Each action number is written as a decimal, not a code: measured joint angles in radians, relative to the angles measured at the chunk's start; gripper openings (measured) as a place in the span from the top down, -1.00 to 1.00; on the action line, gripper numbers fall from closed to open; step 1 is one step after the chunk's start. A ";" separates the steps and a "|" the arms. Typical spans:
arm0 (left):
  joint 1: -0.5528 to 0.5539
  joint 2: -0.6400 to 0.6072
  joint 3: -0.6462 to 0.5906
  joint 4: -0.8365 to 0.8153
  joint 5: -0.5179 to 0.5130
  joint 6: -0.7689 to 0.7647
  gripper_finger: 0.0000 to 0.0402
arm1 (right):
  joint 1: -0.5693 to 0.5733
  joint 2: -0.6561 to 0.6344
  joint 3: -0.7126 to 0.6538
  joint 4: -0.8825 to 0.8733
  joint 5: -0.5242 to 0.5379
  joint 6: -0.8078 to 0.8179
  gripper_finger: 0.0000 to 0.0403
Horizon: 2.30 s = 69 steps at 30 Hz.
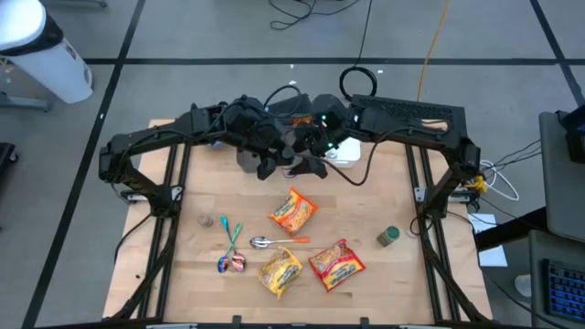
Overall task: Pick & Place Food Item
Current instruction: Put the violet seasoning bottle into the right black bin
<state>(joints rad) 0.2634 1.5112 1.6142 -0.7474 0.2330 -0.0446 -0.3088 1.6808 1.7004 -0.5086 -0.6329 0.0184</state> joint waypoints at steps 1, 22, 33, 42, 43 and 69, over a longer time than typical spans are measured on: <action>0.001 0.000 0.000 -0.003 -0.004 0.004 -0.05 | -0.006 -0.004 0.000 -0.001 0.006 0.000 -0.59; 0.257 -0.040 -0.001 0.029 0.131 0.048 -0.05 | -0.103 -0.142 0.000 -0.036 0.388 -0.031 -0.58; 0.340 -0.038 -0.163 0.183 0.133 0.065 -0.05 | -0.101 -0.247 -0.142 0.170 0.445 0.075 -0.58; 0.343 0.033 -0.224 0.271 0.070 0.080 -0.05 | -0.101 -0.378 -0.627 0.780 0.450 0.379 -0.58; 0.344 0.049 -0.224 0.272 0.070 0.081 -0.05 | -0.101 -0.388 -0.664 0.823 0.450 0.408 -0.58; 0.365 0.246 -0.224 0.401 -0.024 0.103 -0.05 | -0.103 -0.443 -0.761 0.900 0.502 0.414 -0.58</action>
<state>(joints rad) 0.6281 1.7574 1.3907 -0.3465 0.2085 0.0584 -0.4114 1.2377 0.9394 0.3911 -0.1307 0.4328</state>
